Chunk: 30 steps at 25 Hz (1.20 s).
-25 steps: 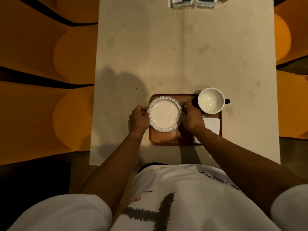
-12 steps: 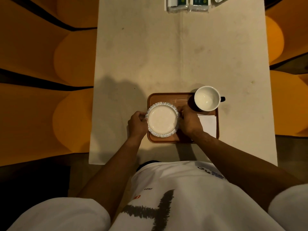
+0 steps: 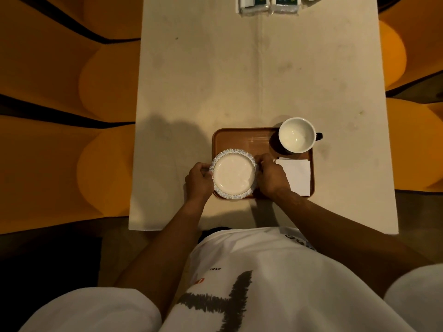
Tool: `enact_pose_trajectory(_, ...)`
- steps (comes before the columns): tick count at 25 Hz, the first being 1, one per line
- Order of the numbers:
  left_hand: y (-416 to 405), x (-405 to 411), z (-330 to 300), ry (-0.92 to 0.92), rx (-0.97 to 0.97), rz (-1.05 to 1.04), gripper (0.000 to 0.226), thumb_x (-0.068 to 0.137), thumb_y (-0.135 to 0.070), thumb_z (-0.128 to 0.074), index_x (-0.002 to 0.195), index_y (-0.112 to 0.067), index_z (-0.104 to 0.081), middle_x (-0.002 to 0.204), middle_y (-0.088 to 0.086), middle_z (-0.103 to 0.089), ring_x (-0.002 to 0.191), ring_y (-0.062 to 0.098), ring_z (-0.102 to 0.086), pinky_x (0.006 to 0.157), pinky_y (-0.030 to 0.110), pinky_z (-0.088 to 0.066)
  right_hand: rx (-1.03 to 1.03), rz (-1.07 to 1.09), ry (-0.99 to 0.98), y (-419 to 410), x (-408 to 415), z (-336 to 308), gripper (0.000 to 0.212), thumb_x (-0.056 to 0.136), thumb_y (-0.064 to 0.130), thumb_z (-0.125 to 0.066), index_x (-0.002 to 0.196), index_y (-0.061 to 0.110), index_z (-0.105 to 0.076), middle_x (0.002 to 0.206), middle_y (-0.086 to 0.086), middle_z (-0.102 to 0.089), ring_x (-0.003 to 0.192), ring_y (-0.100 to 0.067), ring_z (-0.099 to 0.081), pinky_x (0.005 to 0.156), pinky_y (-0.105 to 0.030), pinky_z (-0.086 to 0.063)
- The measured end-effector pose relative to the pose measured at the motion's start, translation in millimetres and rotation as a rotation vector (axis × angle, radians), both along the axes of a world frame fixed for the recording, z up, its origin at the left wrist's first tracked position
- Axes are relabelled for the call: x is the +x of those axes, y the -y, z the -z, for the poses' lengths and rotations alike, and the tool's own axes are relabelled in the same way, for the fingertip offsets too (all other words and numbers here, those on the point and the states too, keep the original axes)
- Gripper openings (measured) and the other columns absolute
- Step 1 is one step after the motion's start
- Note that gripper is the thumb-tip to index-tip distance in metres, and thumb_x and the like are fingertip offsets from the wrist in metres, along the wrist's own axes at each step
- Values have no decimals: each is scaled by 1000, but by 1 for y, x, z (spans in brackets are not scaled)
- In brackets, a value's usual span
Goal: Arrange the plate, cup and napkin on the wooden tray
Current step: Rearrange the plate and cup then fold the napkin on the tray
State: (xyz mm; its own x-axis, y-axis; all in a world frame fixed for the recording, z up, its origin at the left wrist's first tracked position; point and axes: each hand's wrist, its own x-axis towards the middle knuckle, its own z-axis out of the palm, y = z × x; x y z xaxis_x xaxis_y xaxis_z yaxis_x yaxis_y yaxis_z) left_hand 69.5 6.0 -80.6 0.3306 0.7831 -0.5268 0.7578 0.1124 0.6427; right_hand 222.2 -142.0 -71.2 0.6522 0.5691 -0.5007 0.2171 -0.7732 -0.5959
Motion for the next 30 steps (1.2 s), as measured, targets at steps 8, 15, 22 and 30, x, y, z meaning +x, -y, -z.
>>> enact_pose_trajectory(8, 4, -9, 5, -9, 4, 33, 16, 91, -13, -62, 105, -16, -68, 101, 4, -74, 93, 23, -67, 82, 33, -51, -7, 14, 6, 5, -8, -3, 14, 96, 23, -53, 106, 20, -43, 98, -5, -62, 81, -20, -57, 68, -28, -41)
enact_pose_trajectory(15, 2, -10, 2, 4, -19, 47, 17, 91, -10, -61, 106, -14, -68, 101, 7, -74, 93, 25, -67, 83, 35, -53, -35, 16, 16, 4, -8, 1, 25, 94, 20, -55, 117, 17, -46, 107, -11, -66, 79, -19, -53, 73, -32, -43)
enact_pose_trajectory(22, 2, -12, 3, 5, -33, 58, 16, 89, -12, -62, 104, -15, -67, 98, 6, -73, 92, 26, -68, 82, 34, -52, -67, 11, 26, 3, -7, 3, 26, 93, 21, -55, 117, 18, -44, 104, -13, -67, 76, -20, -53, 71, -33, -43)
enact_pose_trajectory(30, -10, -7, -2, 4, 54, 12, 20, 83, -24, -58, 103, -22, -63, 108, 3, -66, 88, 18, -60, 79, 31, -47, 22, 79, 118, 8, -1, -11, 11, 95, 23, -55, 102, 18, -62, 109, -6, -64, 92, -23, -61, 80, -32, -49)
